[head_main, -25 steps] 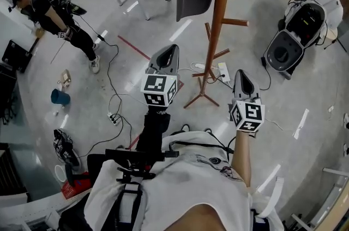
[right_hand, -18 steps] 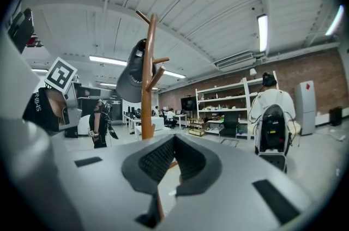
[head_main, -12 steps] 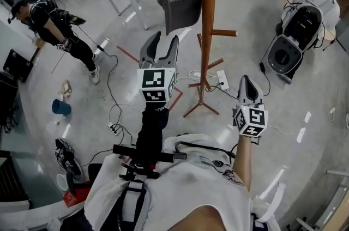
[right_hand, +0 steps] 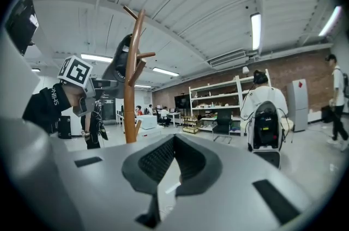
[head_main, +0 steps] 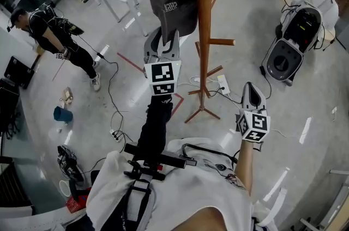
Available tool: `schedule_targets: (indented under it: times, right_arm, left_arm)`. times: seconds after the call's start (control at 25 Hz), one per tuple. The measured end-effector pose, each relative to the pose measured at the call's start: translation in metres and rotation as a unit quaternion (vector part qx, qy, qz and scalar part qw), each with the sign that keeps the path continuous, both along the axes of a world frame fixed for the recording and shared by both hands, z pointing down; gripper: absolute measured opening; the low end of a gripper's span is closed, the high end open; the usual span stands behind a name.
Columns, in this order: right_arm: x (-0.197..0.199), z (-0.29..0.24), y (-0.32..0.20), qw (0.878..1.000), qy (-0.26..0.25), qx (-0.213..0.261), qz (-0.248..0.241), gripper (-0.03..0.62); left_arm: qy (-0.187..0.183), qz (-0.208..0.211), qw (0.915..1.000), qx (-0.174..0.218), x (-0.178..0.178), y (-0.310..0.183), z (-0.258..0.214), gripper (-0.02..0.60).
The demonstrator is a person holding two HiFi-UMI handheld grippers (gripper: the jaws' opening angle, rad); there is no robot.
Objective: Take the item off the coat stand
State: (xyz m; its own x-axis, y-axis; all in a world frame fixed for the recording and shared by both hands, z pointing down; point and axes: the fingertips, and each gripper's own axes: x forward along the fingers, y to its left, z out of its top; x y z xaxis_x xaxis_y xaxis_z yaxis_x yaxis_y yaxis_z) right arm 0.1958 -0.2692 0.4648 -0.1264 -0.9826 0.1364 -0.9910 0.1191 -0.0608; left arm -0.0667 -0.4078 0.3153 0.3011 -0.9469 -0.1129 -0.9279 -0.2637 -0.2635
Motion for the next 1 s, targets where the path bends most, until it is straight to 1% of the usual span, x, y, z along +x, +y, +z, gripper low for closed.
schedule_targets:
  times: [0.04,0.08,0.12,0.32,0.6,0.72,0.88,1.0]
  right_arm:
    - [0.002,0.001,0.001,1.0,0.001,-0.001,0.002,0.003]
    - [0.004,0.002,0.001,1.0,0.001,-0.002,0.004,0.003]
    - [0.006,0.002,0.0,1.0,0.002,-0.003,0.006,0.003]
    - [0.009,0.002,-0.003,1.0,0.003,-0.002,0.005,0.003]
    - [0.001,-0.002,-0.006,1.0,0.003,0.004,-0.012,0.003]
    - [0.0,0.0,-0.006,1.0,0.001,0.006,-0.014,0.003]
    - [0.004,0.001,-0.006,1.0,-0.005,0.008,-0.011,0.003]
    - [0.008,0.002,-0.004,1.0,-0.007,0.007,-0.006,0.003]
  left_arm:
    - [0.001,-0.004,1.0,0.007,-0.001,0.0,-0.002,0.094]
    - [0.005,-0.008,0.9999,0.012,-0.003,0.001,-0.003,0.059]
    - [0.012,-0.011,0.9998,0.016,-0.005,0.0,-0.004,0.052]
    - [0.042,-0.032,0.9984,0.021,-0.02,0.001,-0.013,0.032]
    - [0.055,-0.039,0.9969,0.039,-0.028,0.004,-0.034,0.031]
    - [0.075,-0.043,0.9954,0.042,-0.035,0.0,-0.042,0.03]
    - [0.113,-0.052,0.9917,0.036,-0.047,-0.01,-0.049,0.031]
    - [0.124,-0.069,0.9894,0.028,-0.059,-0.015,-0.047,0.031]
